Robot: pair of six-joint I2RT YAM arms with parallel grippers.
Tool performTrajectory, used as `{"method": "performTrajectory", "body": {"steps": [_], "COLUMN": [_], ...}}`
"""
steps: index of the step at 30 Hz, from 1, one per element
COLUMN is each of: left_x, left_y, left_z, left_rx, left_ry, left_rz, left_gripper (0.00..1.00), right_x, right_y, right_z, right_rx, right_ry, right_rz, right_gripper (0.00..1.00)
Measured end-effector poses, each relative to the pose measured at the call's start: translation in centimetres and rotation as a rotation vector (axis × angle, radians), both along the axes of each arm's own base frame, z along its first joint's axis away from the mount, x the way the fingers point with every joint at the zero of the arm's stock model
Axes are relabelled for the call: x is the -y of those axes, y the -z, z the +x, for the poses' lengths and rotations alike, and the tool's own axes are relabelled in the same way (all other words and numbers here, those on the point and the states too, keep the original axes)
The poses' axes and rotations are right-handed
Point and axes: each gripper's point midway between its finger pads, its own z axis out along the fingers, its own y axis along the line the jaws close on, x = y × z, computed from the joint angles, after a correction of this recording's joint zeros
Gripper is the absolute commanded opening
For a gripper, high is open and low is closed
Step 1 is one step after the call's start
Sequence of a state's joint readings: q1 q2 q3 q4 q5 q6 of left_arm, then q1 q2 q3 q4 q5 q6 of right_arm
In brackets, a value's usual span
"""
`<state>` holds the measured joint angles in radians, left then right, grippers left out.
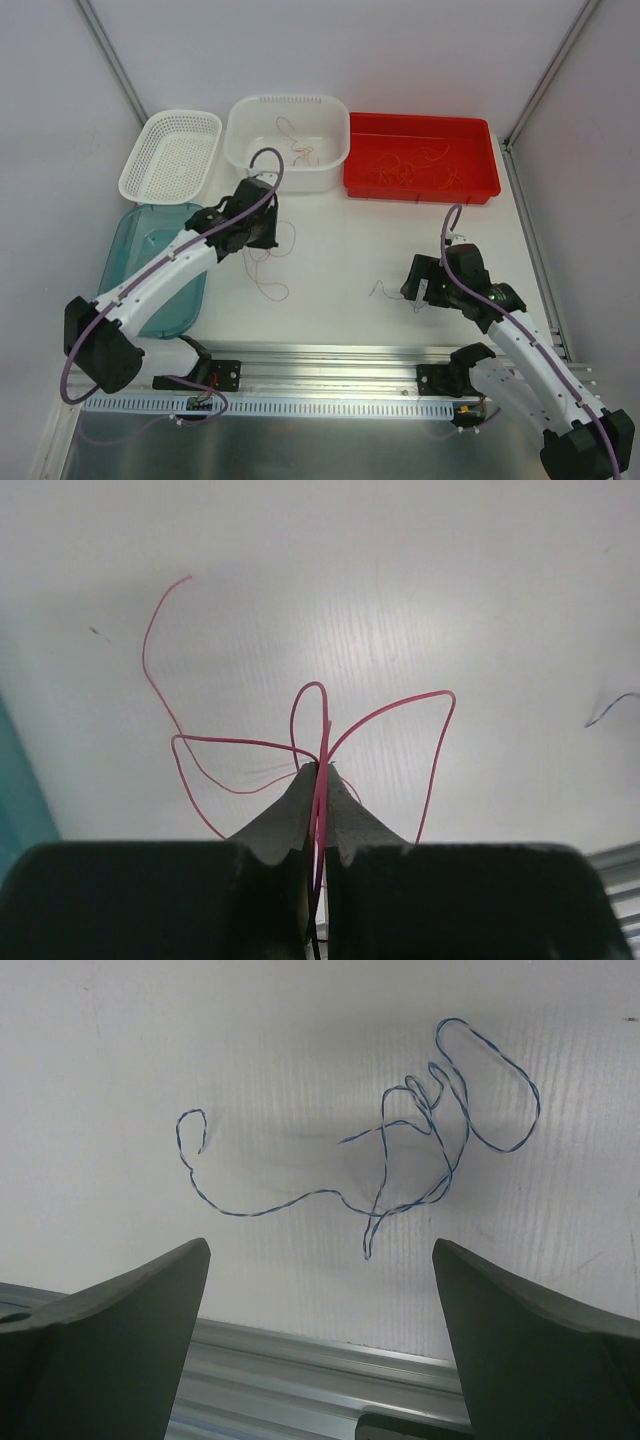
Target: Untangle the cables
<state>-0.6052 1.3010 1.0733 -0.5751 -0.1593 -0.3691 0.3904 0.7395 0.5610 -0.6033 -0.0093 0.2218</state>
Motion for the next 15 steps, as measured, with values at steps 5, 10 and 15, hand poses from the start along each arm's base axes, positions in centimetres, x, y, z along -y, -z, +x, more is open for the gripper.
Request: {"method": "performTrajectory", "body": {"steps": [5,10,15], "left_x": [-2.5,-7.3,-11.7], "left_y": [-10.0,-18.9,-26.6], "left_z": [2.4,3.0,2.0], "left_rx": [0.189,0.350,0.510], "left_ry": [-0.086,-0.189,-0.282], "left_rz": [-0.069,-0.095,-0.092], "left_gripper": [0.00,0.00,0.00], "right_x": [0.1,0.1,0.1], "right_y": [0.1,-0.1,-0.1], "right_z": [-0.2,-0.3,-0.3], "right_rx": [-0.005,-0.001,-0.001], "right_ry": [-0.002,-0.002,-0.003], "right_rz": [-0.004,-0.003,-0.002], "right_gripper": [0.99,0.99,0.99]}}
